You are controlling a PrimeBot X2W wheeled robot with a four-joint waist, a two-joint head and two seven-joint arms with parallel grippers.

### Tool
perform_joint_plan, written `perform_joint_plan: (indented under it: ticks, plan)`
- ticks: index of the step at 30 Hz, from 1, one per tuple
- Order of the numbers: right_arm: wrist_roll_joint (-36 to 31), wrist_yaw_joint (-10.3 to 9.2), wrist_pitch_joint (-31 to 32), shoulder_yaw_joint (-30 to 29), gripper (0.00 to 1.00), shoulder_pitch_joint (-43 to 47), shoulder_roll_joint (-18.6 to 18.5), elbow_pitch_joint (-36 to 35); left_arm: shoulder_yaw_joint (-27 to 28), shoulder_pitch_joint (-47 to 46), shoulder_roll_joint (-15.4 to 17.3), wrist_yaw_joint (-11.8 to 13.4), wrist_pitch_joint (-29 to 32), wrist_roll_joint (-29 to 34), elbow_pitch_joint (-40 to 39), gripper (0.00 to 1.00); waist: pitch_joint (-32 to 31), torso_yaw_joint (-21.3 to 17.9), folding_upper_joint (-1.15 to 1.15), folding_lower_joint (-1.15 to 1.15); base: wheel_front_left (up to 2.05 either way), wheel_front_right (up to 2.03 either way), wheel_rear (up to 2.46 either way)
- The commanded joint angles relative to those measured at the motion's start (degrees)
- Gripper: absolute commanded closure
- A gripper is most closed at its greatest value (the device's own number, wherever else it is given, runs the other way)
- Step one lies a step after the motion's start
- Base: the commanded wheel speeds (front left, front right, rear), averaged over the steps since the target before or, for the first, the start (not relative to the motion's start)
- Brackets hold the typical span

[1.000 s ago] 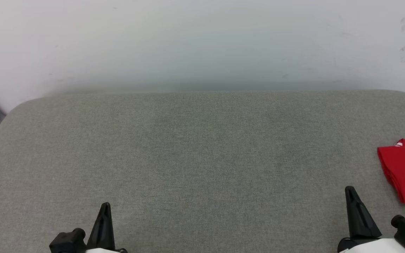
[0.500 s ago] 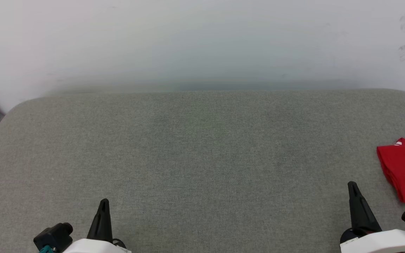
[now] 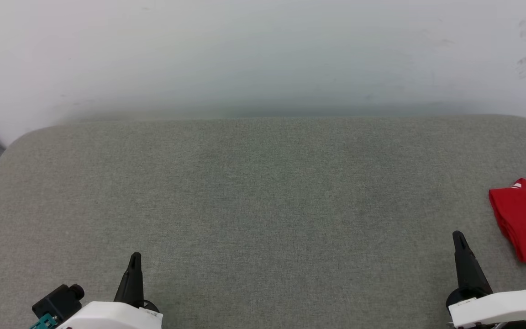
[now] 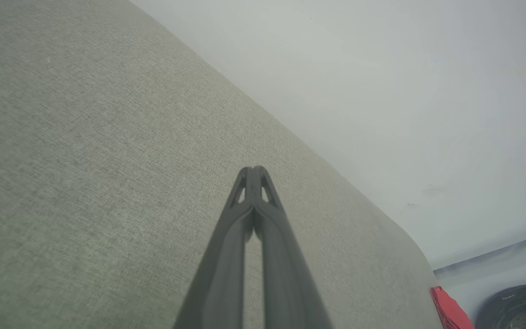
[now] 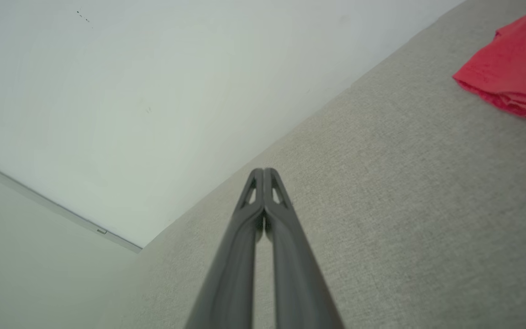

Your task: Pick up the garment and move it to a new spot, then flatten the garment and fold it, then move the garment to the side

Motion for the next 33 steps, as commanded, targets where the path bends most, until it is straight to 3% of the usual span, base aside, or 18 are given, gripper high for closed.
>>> perform_joint_plan:
  ticks: [1, 33]
  plan:
    - [1.7, -0.01, 0.3, -0.1, 1.00, -1.7, -0.5, -0.4, 0.3, -1.5, 0.4, -0.3, 0.3, -1.5, -0.4, 1.00, 0.0, 0.0, 0.00, 0.00, 0.00, 0.00, 0.00]
    - [23.1, -0.01, 5.7, -1.1, 1.00, -4.9, -0.4, 2.3, 2.4, -5.3, 0.4, -3.1, 5.7, -23.8, 2.3, 1.00, 0.3, -0.3, 0.00, 0.00, 0.00, 0.00, 0.00]
